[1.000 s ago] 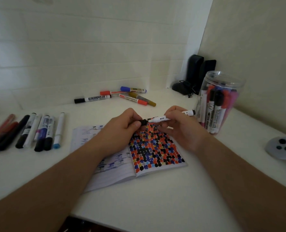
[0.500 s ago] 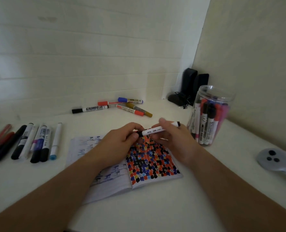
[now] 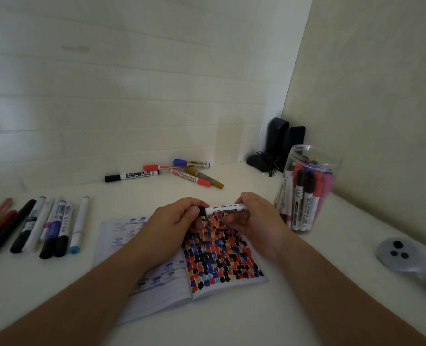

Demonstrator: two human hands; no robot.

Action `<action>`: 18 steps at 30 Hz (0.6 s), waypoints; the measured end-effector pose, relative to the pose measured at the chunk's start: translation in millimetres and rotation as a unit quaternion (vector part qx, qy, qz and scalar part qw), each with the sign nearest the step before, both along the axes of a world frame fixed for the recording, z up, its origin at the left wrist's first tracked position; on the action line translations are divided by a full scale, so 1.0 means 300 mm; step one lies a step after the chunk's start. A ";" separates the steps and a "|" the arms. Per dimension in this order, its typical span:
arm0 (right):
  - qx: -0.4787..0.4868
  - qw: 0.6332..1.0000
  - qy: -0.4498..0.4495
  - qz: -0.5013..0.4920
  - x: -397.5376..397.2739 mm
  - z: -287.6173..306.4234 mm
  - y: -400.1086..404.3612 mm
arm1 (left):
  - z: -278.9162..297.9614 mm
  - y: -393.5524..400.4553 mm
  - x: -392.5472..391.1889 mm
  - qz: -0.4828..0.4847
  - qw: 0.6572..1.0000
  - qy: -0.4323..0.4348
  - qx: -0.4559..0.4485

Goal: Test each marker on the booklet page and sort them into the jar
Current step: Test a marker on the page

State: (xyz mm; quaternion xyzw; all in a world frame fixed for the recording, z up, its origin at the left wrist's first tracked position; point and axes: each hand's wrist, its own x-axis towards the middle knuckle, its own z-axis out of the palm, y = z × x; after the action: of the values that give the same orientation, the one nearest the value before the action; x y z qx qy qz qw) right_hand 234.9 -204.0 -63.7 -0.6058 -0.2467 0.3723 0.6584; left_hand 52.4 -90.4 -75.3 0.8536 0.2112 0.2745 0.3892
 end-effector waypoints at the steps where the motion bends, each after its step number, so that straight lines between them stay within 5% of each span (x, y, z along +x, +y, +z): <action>1: 0.001 1.000 -0.002 0.005 0.000 0.000 -0.001 | 0.000 -0.002 0.000 0.004 1.000 0.002 0.008; 9: -0.004 0.998 -0.056 0.019 -0.016 0.011 0.008 | -0.001 -0.033 0.018 0.064 0.990 0.015 0.121; 18: -0.007 0.995 -0.054 0.083 -0.022 0.035 -0.027 | -0.024 0.001 0.001 0.060 0.997 -0.031 0.047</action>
State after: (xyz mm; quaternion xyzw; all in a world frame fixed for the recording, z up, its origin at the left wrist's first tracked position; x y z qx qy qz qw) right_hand 228.4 -212.2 -53.3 -0.6074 -0.3288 0.3939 0.6065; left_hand 52.6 -90.1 -82.6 0.8476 0.2365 0.3335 0.3382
